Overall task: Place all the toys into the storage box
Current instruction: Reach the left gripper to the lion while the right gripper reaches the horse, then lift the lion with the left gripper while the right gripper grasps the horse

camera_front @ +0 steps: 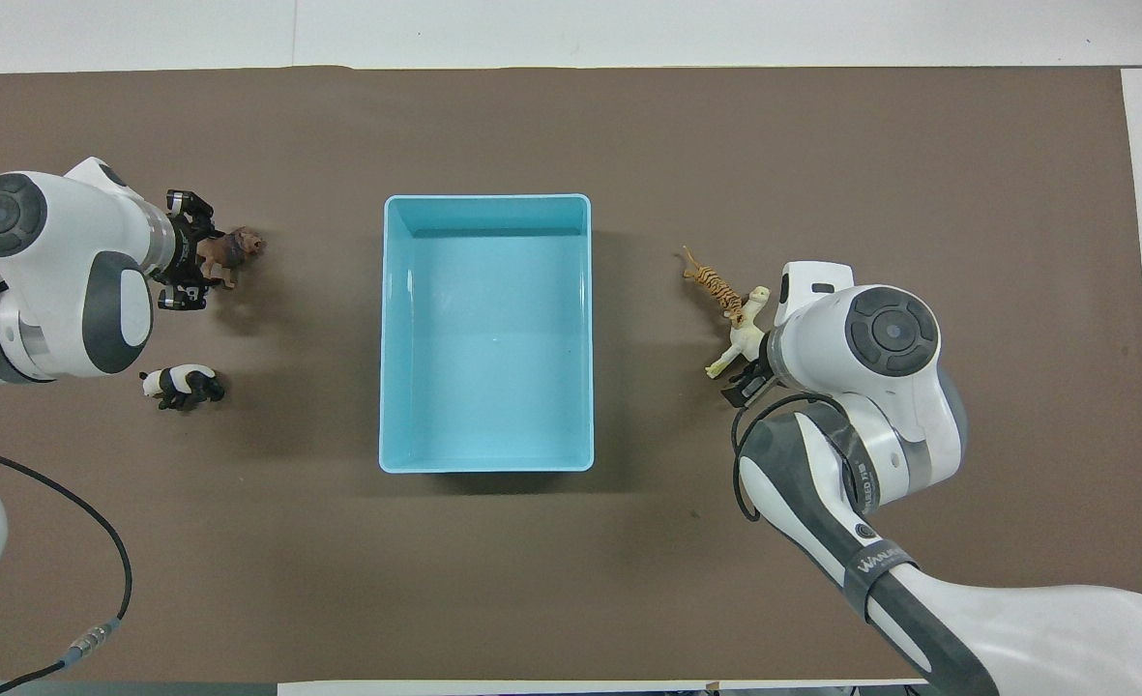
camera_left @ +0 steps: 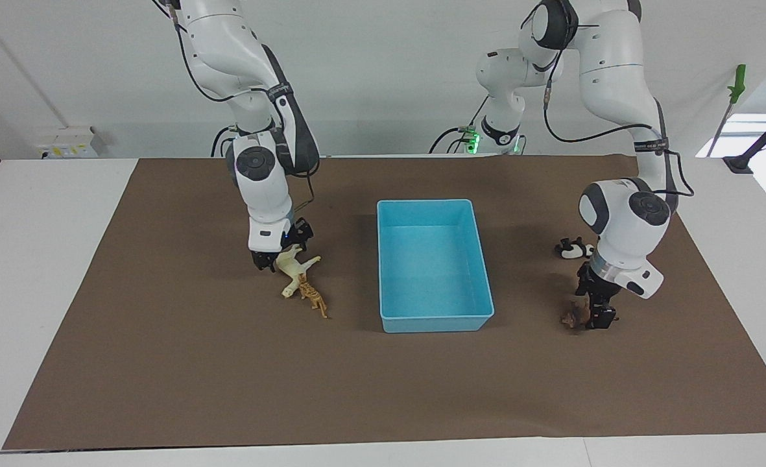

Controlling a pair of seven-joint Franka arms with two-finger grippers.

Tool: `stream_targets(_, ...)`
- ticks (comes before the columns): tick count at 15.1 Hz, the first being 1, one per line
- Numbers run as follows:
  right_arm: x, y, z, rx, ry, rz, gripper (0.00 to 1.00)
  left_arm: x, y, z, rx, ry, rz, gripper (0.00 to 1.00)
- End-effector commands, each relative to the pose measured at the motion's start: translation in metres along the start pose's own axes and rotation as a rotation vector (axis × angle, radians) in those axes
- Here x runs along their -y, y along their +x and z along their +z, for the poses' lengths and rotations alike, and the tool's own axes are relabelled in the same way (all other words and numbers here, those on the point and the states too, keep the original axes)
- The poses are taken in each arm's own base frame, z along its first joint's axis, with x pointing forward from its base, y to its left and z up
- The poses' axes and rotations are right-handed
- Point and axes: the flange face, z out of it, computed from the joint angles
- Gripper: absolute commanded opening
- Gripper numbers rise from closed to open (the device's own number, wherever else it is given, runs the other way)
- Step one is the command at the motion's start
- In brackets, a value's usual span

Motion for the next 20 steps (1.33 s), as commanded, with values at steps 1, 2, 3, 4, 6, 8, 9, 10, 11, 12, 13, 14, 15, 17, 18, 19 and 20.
stream_targets(1,0.002,-0.01,-0.001,-0.006,-0.015,-0.027,0.63,0.006,-0.004,-0.004,-0.016,-0.001,-0.003,0.29)
stream_targets(2,0.002,-0.01,-0.001,-0.006,-0.015,-0.027,0.53,0.002,-0.002,-0.008,-0.017,-0.002,-0.005,0.29)
stream_targets(3,0.002,-0.009,-0.001,-0.009,-0.016,-0.026,0.44,-0.004,0.002,-0.015,-0.018,0.004,-0.008,0.29)
stream_targets(4,0.002,-0.009,-0.001,-0.009,-0.016,-0.026,0.32,-0.011,0.005,-0.023,-0.02,0.008,-0.009,0.29)
stream_targets(6,0.001,-0.008,-0.004,-0.011,-0.018,-0.025,0.0,-0.025,0.006,-0.045,-0.024,0.011,-0.005,0.29)
stream_targets(8,-0.005,-0.002,-0.012,-0.013,-0.019,-0.017,0.0,-0.04,-0.002,-0.073,-0.024,0.012,0.007,0.29)
stream_targets(9,-0.01,0.002,-0.022,-0.001,-0.016,-0.008,0.0,-0.047,-0.015,-0.097,-0.017,0.009,0.02,0.29)
stream_targets(10,-0.016,0.011,-0.04,0.025,-0.009,0.002,0.0,-0.049,-0.038,-0.119,-0.005,0.028,0.049,0.29)
stream_targets(11,-0.02,0.018,-0.057,0.047,0.0,0.022,0.0,-0.049,-0.062,-0.133,0.007,0.05,0.082,0.29)
stream_targets(12,-0.025,0.029,-0.082,0.062,0.001,0.054,0.0,-0.046,-0.093,-0.149,0.033,0.063,0.106,0.29)
stream_targets(13,-0.029,0.038,-0.102,0.08,0.007,0.09,0.0,-0.043,-0.121,-0.162,0.067,0.066,0.112,0.29)
stream_targets(14,-0.032,0.046,-0.119,0.09,0.01,0.124,0.0,-0.041,-0.149,-0.17,0.091,0.067,0.12,0.29)
stream_targets(15,-0.034,0.053,-0.134,0.088,0.015,0.171,0.0,-0.037,-0.182,-0.175,0.101,0.071,0.141,0.29)
stream_targets(17,-0.034,0.063,-0.159,0.071,0.011,0.283,0.0,-0.02,-0.253,-0.178,0.114,0.078,0.208,0.3)
stream_targets(18,-0.021,0.072,-0.158,0.072,0.011,0.325,0.0,-0.011,-0.279,-0.18,0.119,0.073,0.234,0.34)
stream_targets(19,-0.005,0.081,-0.158,0.066,0.011,0.372,0.0,-0.002,-0.302,-0.179,0.124,0.069,0.26,0.4)
stream_targets(20,0.014,0.089,-0.162,0.054,0.023,0.438,0.0,0.011,-0.318,-0.176,0.126,0.074,0.286,0.64)
